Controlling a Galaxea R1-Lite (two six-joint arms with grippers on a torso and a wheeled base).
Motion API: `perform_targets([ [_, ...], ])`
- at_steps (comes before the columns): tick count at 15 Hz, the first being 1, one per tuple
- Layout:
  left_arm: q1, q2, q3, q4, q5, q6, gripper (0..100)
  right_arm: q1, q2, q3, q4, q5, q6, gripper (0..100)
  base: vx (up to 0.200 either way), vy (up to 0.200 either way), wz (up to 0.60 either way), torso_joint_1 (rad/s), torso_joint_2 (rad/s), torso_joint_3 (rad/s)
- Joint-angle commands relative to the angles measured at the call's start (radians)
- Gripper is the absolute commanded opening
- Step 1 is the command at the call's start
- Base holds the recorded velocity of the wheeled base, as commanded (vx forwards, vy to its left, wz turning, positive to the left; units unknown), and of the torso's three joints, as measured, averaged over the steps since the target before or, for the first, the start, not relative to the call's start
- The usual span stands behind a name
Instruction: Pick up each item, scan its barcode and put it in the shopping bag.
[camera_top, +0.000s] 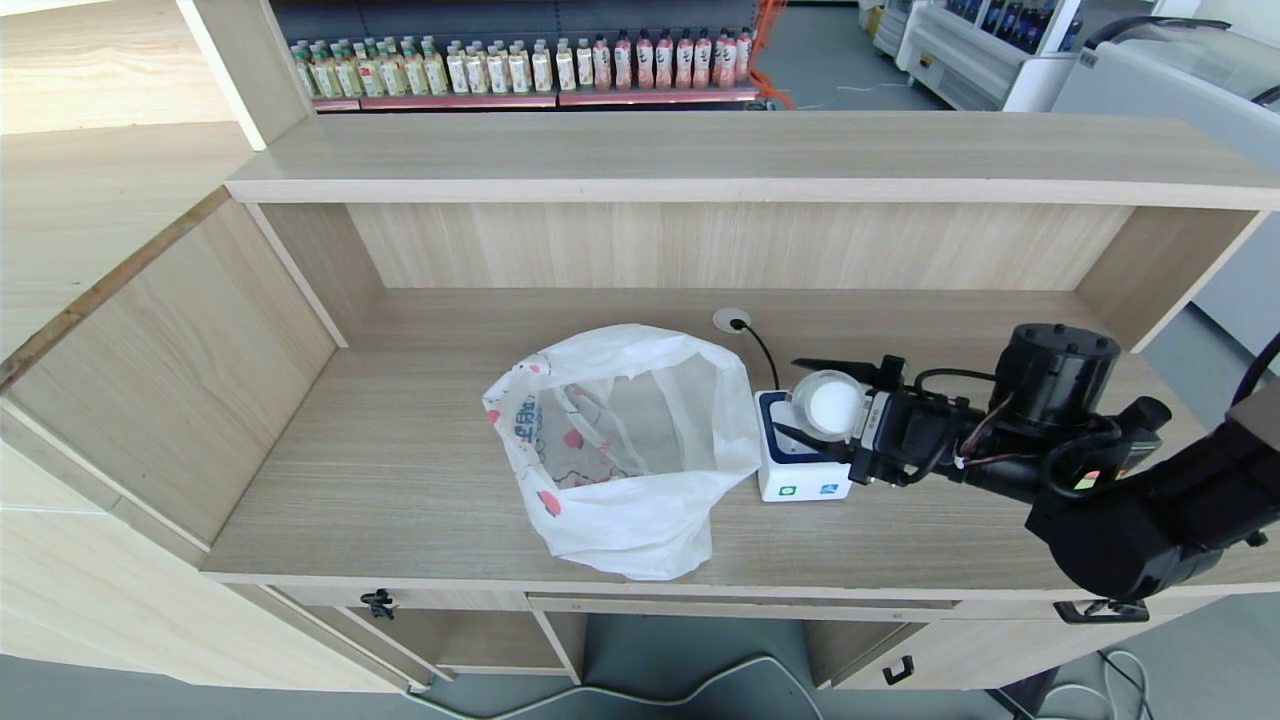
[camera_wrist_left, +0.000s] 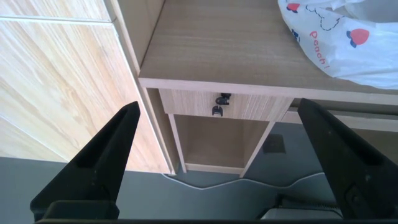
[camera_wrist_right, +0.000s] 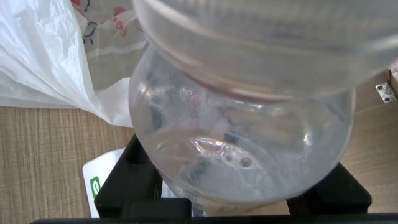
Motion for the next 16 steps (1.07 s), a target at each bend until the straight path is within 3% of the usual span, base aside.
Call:
perform_targets([
  [1,0.001,0.0,0.0,-0.001,0.0,0.0,100,0.008,-0.018,-0.022,-0.002,-0.002,0.013,0,0.0,0.0,0.0,0.0,0.0,0.0],
  [2,0.001,0.0,0.0,-0.001,0.0,0.0,100,0.009,-0.03,-0.032,-0.007,-0.002,0.03,0,0.0,0.0,0.0,0.0,0.0,0.0],
  [4,0.001,0.0,0.0,-0.001,0.0,0.0,100,0.052,-0.139,-0.035,-0.031,-0.069,0.255,0,0.0,0.0,0.0,0.0,0.0,0.0],
  [6,0.001,0.0,0.0,-0.001,0.0,0.0,100,0.09,-0.254,0.004,-0.013,-0.316,0.543,0,0.0,0.0,0.0,0.0,0.0,0.0],
  [7,0.001,0.0,0.0,-0.001,0.0,0.0,100,0.093,-0.265,0.005,-0.007,-0.337,0.576,0,0.0,0.0,0.0,0.0,0.0,0.0],
  [8,0.001,0.0,0.0,-0.001,0.0,0.0,100,0.087,-0.331,0.014,0.096,-0.426,0.7,0,0.0,0.0,0.0,0.0,0.0,0.0],
  [11,0.001,0.0,0.0,-0.001,0.0,0.0,100,0.044,-0.362,0.028,0.179,-0.476,0.836,0,0.0,0.0,0.0,0.0,0.0,0.0],
  [16,0.001,0.0,0.0,-0.001,0.0,-0.002,100,0.044,-0.322,0.027,0.185,-0.503,0.944,0,0.0,0.2,0.0,0.002,0.0,0.001],
])
